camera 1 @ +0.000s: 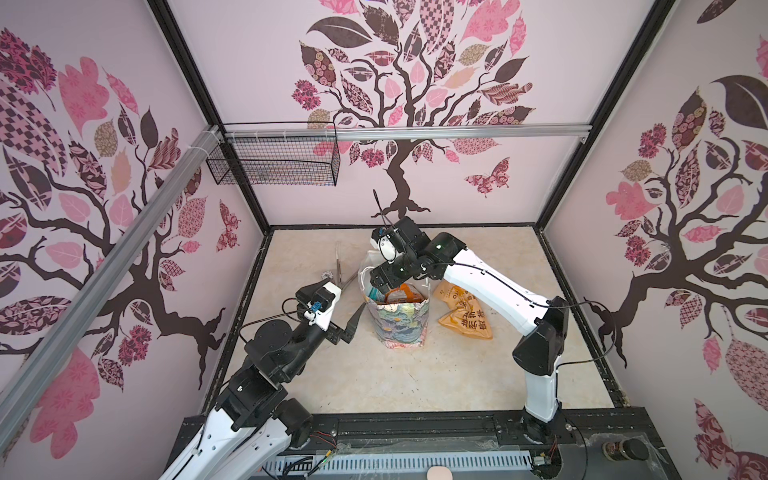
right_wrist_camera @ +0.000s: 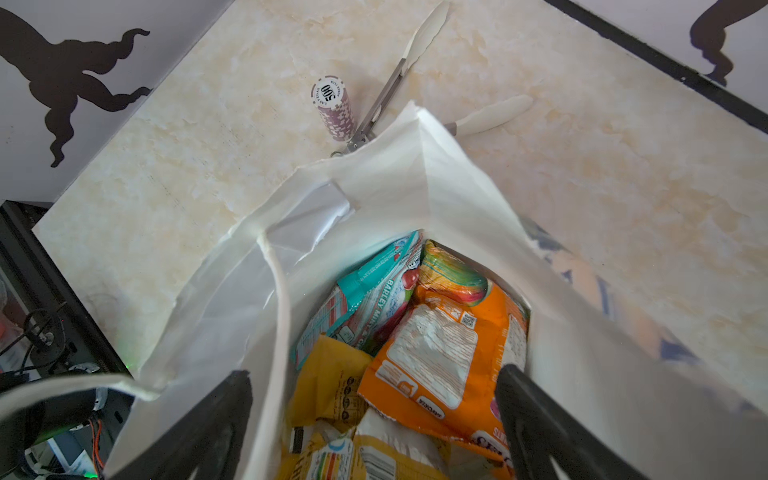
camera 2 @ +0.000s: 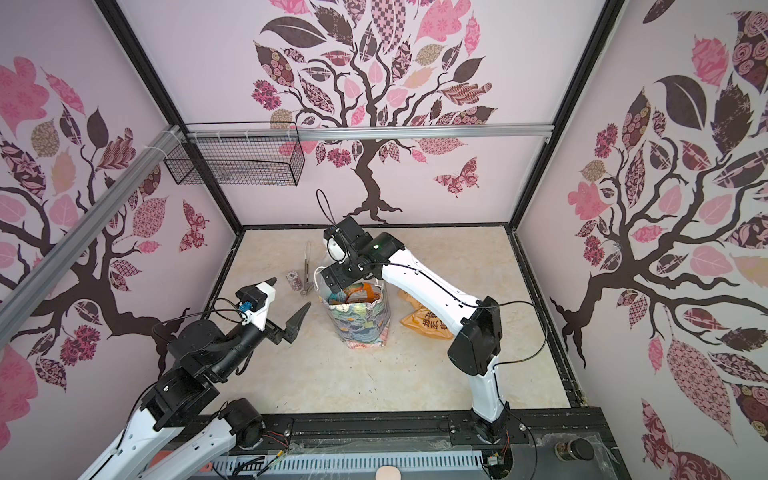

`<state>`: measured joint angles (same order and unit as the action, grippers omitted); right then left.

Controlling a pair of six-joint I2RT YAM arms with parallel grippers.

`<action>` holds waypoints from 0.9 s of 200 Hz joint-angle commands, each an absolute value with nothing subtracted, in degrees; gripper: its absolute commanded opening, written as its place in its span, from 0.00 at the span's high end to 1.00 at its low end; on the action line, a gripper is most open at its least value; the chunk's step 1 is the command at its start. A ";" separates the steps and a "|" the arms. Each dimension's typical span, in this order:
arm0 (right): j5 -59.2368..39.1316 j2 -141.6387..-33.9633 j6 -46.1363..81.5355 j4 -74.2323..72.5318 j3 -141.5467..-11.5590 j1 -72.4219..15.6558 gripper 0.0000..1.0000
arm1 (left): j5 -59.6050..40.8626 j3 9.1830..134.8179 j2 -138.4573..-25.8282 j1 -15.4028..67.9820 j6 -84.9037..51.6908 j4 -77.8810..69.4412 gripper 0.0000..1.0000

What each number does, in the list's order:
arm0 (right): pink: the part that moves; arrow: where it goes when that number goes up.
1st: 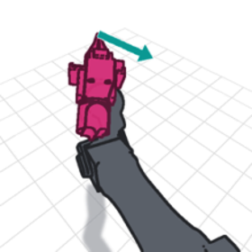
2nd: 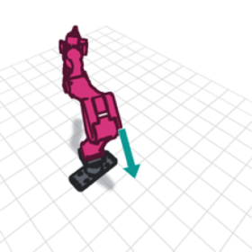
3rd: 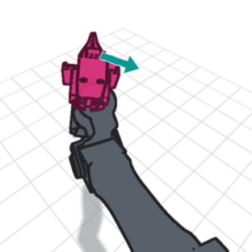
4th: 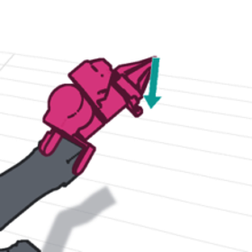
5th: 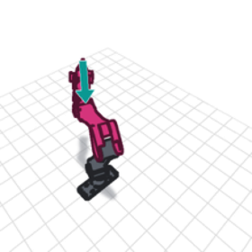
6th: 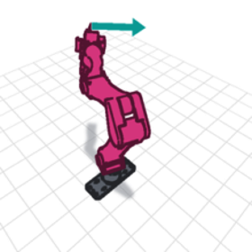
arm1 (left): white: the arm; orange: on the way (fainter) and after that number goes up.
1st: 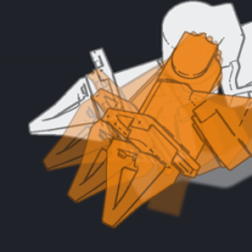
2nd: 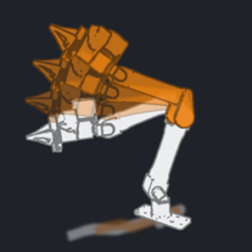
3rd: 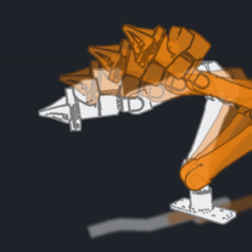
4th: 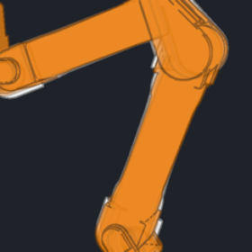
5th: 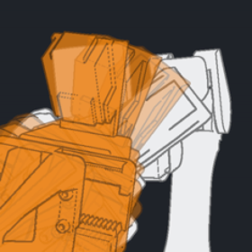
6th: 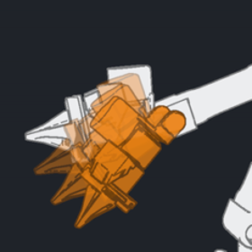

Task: Take the snacks out of the paper bag
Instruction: 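Lower the right gripper into the bag toward the teal and orange packets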

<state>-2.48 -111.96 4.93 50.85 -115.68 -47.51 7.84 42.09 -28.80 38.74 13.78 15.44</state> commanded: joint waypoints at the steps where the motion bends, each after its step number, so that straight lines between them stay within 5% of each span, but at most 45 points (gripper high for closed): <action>1: -2.68 -109.43 5.34 49.53 -113.39 -47.47 0.06 | 7.50 40.65 -28.50 38.41 13.97 13.71 0.02; 180: 6.01 -112.34 8.00 47.09 -104.19 -47.49 0.07 | 7.91 40.58 -29.09 38.18 14.17 13.79 0.02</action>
